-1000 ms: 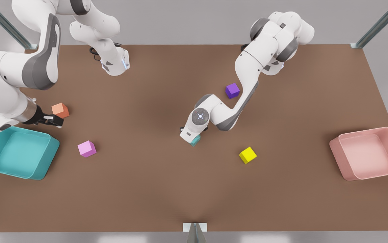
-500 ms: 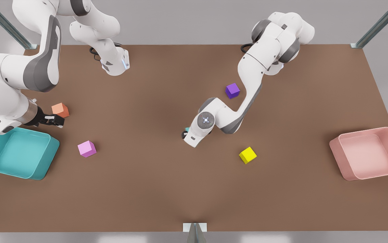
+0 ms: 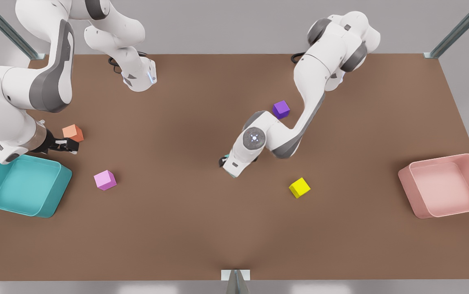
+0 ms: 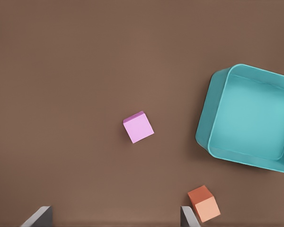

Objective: Stack the two blue cubes on top of each other

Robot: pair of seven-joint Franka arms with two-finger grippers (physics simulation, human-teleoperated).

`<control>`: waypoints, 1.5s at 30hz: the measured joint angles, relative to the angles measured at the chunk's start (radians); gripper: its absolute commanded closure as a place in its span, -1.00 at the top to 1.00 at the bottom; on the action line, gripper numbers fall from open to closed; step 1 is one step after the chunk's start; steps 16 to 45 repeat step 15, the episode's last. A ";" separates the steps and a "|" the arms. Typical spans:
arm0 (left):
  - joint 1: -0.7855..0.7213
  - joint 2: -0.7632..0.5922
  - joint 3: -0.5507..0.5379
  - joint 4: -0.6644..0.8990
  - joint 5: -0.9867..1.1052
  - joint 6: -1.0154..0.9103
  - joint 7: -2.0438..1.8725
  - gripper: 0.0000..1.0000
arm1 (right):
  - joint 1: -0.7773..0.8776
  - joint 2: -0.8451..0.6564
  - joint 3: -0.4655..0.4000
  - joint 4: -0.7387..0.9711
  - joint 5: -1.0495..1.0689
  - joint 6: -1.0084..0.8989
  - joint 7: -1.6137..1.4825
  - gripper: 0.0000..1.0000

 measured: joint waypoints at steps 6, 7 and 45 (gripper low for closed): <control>0.352 -0.137 0.007 0.064 0.057 -0.300 0.011 1.00 | 0.000 0.000 0.000 0.000 0.000 -0.003 -0.008 1.00; 0.404 -0.146 0.002 0.032 0.082 -0.328 0.027 1.00 | 0.000 0.000 0.000 0.000 0.000 -0.003 -0.009 1.00; 0.520 -0.530 0.031 -0.377 0.018 -0.474 0.303 1.00 | 0.000 0.000 0.000 0.000 0.000 -0.006 -0.015 1.00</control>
